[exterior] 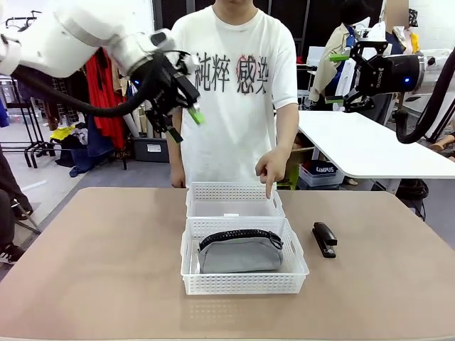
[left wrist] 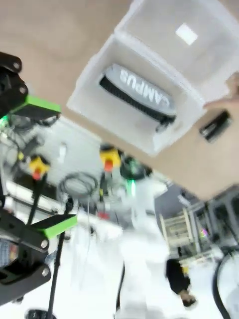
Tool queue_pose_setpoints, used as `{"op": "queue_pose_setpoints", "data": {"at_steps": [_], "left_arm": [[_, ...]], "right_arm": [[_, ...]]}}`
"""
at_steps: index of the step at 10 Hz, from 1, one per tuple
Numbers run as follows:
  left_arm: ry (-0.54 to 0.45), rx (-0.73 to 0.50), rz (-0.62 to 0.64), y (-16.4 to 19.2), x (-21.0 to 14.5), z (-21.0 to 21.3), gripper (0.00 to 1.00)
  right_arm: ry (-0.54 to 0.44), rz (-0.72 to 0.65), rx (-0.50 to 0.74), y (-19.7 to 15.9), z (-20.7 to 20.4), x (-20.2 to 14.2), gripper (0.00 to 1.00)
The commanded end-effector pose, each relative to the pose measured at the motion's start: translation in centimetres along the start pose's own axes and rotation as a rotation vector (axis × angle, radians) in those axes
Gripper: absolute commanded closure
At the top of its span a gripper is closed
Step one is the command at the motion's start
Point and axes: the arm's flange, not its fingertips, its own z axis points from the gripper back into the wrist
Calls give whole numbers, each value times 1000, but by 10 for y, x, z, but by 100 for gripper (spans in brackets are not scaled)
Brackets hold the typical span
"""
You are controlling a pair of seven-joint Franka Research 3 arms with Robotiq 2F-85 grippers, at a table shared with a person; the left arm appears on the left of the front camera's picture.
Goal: Distribute items into two baskets.
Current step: Pick up the Stapler that the person points to.
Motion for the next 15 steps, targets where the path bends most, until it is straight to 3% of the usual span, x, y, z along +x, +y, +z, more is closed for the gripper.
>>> {"op": "queue_pose_setpoints", "data": {"at_steps": [1,4,7,9,11,15], "left_arm": [[-158,-255,177,12,-10,53,0],[-278,-411,230,21,-47,90,0],[-354,-385,258,33,-79,97,0],[-457,-406,238,45,-100,94,0],[-525,-402,236,55,-107,87,0],[-645,-549,250,72,-99,88,0]], "right_arm": [[1,10,3,1,0,0,0],[1,10,3,1,0,0,0],[1,10,3,1,0,0,0],[1,10,3,1,0,0,0],[1,10,3,1,0,0,0],[1,10,3,1,0,0,0]]}}
